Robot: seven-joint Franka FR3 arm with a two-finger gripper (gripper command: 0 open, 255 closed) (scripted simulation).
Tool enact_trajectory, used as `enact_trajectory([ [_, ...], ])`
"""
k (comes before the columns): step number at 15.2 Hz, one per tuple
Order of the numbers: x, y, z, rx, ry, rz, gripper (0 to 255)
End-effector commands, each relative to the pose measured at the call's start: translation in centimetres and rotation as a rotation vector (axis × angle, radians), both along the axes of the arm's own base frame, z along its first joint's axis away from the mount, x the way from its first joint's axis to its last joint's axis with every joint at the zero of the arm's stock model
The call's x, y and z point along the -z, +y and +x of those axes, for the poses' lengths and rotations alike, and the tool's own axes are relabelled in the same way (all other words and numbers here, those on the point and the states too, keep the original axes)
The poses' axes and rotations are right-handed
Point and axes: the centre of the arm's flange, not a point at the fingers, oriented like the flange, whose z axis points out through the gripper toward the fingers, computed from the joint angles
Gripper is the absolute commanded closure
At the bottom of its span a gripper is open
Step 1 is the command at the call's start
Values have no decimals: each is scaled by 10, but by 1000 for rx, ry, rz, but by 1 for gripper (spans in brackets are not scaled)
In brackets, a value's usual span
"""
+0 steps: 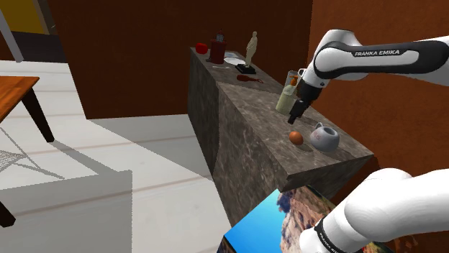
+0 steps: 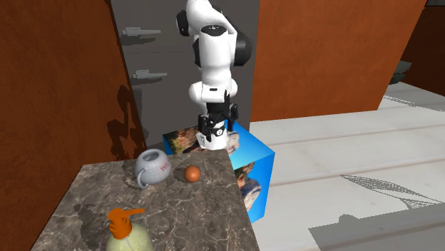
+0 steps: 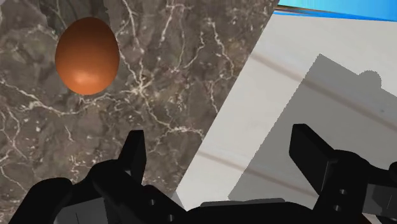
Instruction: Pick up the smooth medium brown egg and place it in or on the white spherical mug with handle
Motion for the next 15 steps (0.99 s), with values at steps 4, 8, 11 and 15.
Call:
enact_trajectory([
  [4, 46, -49, 3, 1, 38, -9, 0],
  [8, 81, -87, 7, 3, 69, -15, 0],
  [11, 103, -111, 8, 4, 88, -19, 0],
  [15, 124, -110, 7, 4, 88, -19, 0],
])
